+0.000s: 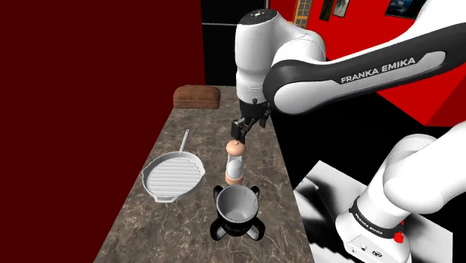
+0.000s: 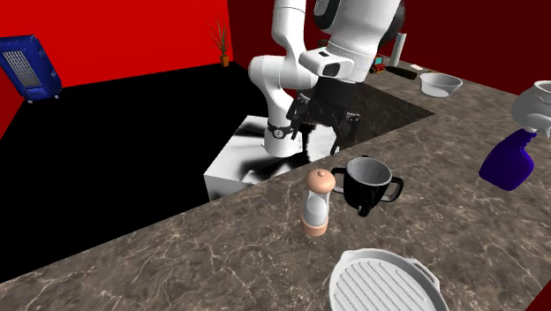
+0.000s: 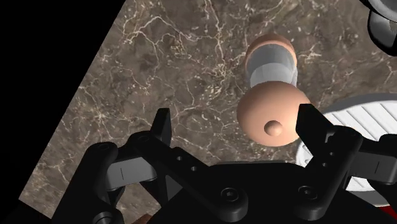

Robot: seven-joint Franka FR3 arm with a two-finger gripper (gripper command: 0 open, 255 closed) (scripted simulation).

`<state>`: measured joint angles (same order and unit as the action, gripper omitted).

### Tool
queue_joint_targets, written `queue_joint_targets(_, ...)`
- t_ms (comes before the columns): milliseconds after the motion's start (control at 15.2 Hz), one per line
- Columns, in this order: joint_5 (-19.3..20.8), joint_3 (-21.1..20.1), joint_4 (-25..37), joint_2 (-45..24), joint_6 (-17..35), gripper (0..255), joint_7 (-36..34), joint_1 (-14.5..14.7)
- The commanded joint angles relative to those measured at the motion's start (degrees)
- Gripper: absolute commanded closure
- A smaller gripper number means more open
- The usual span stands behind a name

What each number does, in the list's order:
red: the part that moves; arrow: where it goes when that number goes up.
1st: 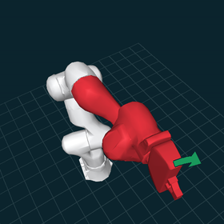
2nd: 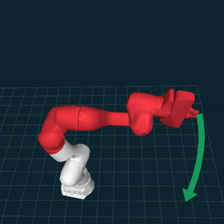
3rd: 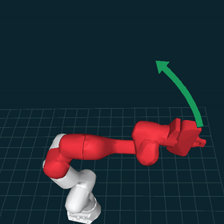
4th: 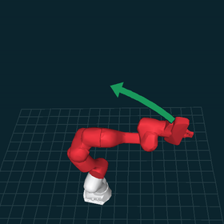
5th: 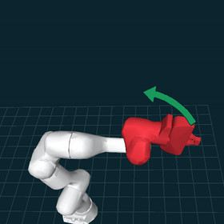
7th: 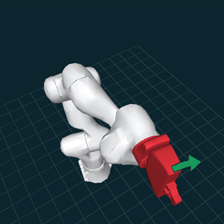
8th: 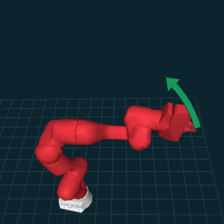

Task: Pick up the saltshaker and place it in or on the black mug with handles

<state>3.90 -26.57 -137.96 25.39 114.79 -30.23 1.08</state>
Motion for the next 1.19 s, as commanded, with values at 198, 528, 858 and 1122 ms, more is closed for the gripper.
queue_joint_targets(198,6.55,-7.01,3.83,-10.05,4.19,0,-10.13,-2.07)
queue_joint_targets(528,8.15,-7.08,1.47,-11.85,8.04,0,-11.21,-2.79)
queue_joint_targets(858,9.15,-7.15,0.38,-12.93,10.02,0,-11.89,-3.24)
queue_joint_targets(1122,9.16,-7.15,0.38,-12.94,10.02,0,-11.89,-3.24)
